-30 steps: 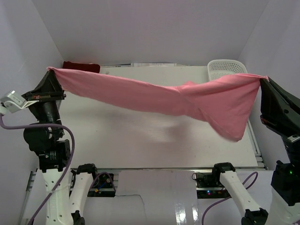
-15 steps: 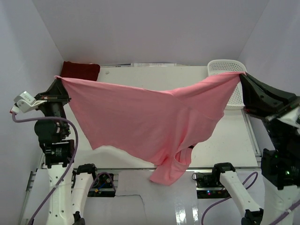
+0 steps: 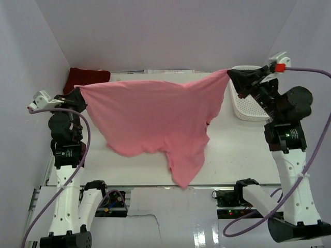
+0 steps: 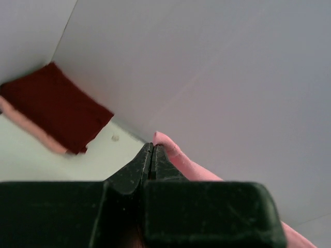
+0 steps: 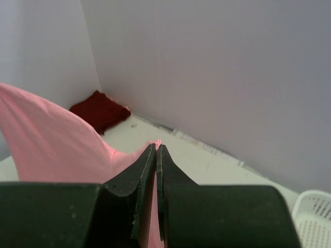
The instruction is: Fold and stack the t-shirts
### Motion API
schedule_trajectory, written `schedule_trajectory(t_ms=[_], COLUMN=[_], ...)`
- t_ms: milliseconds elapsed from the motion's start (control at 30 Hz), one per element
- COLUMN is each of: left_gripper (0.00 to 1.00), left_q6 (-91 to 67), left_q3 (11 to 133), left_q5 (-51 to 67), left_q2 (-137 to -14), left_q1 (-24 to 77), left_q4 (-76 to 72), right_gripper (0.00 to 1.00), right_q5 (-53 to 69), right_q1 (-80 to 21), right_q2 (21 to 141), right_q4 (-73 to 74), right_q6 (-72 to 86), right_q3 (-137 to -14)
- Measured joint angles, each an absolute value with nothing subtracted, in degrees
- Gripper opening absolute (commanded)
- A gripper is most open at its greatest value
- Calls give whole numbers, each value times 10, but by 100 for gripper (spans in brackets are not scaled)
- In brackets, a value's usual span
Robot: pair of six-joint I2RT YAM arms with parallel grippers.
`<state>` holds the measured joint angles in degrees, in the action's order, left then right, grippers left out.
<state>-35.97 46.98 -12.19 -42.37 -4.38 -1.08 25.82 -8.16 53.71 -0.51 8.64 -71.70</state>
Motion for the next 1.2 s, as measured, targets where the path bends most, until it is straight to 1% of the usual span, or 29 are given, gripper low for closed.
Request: schedule_trajectory(t_ms=[167, 400, 800, 900, 1033, 1200], left_gripper=[0, 0, 0, 0, 0, 0], left_q6=[-347, -330, -311, -312, -326, -355], left_q3=[549, 623, 631, 605, 529, 435], left_q5=[-123, -132, -152, -155, -152, -135], left_q2=[-365, -292, -263, -263, -295, -405], left_q1=[-44, -44, -44, -44, -44, -44], left_q4=[-12, -17, -17, -27, -58, -67], right_gripper=[8, 8, 8, 8, 8, 8], right_q5=[261, 256, 231, 223, 218, 218], right_q1=[-82, -82, -81, -82, -82, -82], right_q2=[466, 357, 314, 316, 352, 490], right_q4=[-15, -41, -36, -33, -51, -78], right_q6=[86, 71, 42, 41, 45, 62], right_q3=[-779, -836, -844, -833, -788, -693])
